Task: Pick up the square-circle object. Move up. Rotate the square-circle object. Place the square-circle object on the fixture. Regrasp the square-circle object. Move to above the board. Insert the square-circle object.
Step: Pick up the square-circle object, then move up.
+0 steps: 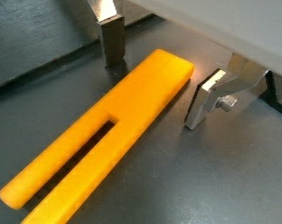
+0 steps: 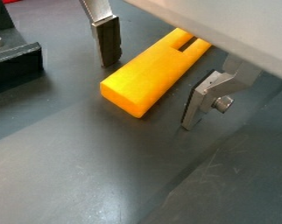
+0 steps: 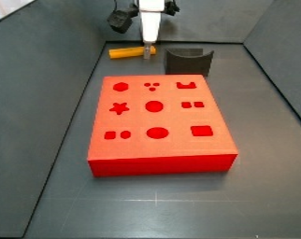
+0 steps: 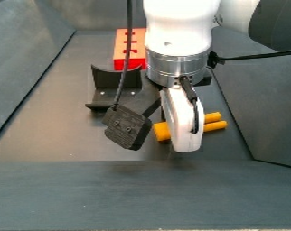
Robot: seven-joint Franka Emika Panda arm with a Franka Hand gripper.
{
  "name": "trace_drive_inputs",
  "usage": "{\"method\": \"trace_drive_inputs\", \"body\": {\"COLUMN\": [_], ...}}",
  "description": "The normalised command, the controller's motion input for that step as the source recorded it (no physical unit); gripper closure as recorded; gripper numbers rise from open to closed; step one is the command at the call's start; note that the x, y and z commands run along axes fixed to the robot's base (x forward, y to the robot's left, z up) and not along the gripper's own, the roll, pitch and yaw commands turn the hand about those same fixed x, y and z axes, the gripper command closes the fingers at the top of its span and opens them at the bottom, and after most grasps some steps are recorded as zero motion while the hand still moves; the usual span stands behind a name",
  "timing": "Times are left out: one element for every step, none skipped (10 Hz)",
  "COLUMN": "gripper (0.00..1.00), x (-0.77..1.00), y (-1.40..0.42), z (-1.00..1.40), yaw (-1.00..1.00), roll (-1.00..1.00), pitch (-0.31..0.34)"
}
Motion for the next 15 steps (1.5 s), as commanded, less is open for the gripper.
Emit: {"method": "trace_drive_inputs", "body": {"gripper": [0.0, 0.0, 1.0, 1.0, 1.0, 1.0, 1.0, 1.0, 1.0, 1.0, 1.0, 1.0, 1.0, 1.0, 1.0], "x": [-0.03, 0.0, 0.0, 0.0, 0.0, 0.0, 0.0, 0.0, 0.0, 0.0, 0.0, 0.0, 0.0, 0.0, -0.01], "y": [-0.03, 0.0, 0.0, 0.0, 0.0, 0.0, 0.0, 0.0, 0.0, 0.0, 0.0, 0.0, 0.0, 0.0, -0.06], "z": [-0.13, 0.0, 0.0, 0.0, 0.0, 0.0, 0.0, 0.0, 0.0, 0.0, 0.0, 0.0, 0.0, 0.83, 0.81], "yaw": [0.03, 0.0, 0.0, 0.0, 0.0, 0.0, 0.0, 0.0, 0.0, 0.0, 0.0, 0.0, 0.0, 0.0, -0.05], "roll": [-0.06, 0.0, 0.0, 0.0, 0.0, 0.0, 0.0, 0.0, 0.0, 0.0, 0.0, 0.0, 0.0, 0.0, -0.01], "pitch": [-0.156, 0.0, 0.0, 0.0, 0.0, 0.0, 0.0, 0.0, 0.0, 0.0, 0.0, 0.0, 0.0, 0.0, 0.013]}}
